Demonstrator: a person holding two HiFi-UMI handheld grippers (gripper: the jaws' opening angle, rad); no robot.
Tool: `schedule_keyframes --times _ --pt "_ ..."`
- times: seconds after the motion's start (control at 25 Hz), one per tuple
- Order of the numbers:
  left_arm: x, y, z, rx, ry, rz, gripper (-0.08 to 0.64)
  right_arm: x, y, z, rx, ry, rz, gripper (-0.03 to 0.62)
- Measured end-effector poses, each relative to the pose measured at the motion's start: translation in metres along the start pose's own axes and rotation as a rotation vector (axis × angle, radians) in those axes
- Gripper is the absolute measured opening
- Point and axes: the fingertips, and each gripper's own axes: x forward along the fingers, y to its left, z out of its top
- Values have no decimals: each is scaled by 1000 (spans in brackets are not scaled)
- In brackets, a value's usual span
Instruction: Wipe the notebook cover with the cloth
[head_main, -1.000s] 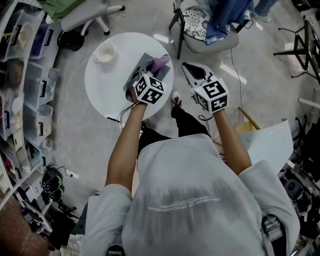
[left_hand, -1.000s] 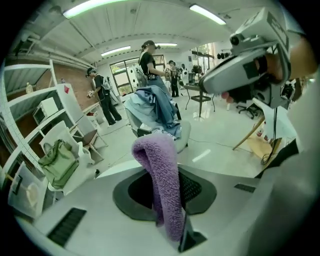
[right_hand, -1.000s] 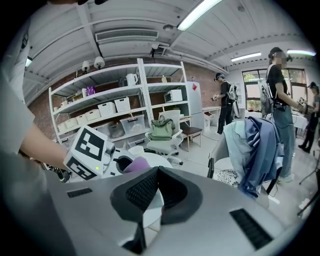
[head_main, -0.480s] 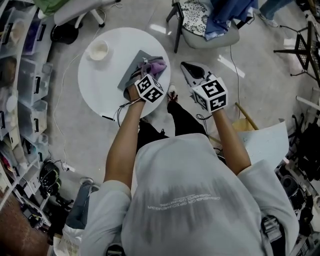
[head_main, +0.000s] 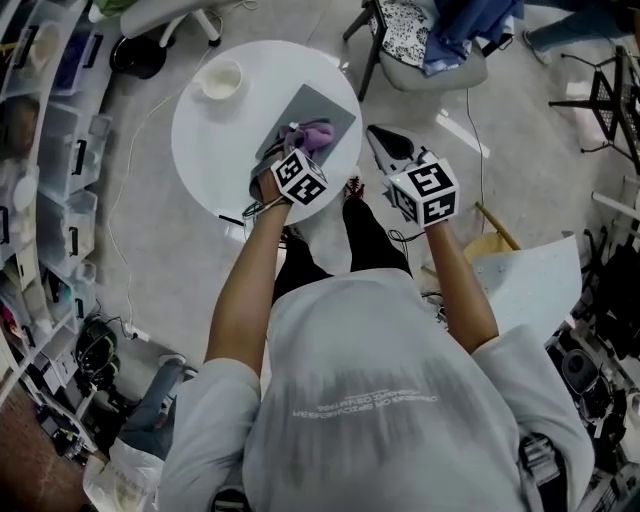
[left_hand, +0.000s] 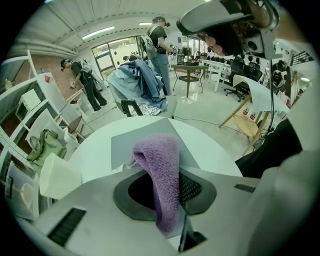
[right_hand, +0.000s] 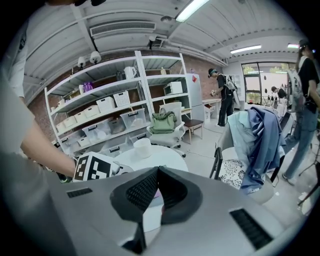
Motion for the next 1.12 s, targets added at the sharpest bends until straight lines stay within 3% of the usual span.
schedule_keyframes --times 0.6,0.84,1.0,1.12 --pt "-26 -27 -58 58 -16 -23 80 -8 66 2 -7 -23 -68 2" --pt "-34 -30 -76 58 -23 -65 80 -15 87 7 -7 -51 -132 2" --pt "-38 -39 -89 98 -9 -82 80 -24 104 4 6 -77 -165 2" --pt "-44 -44 -96 19 -21 -127 79 -30 115 0 3 -76 -183 2"
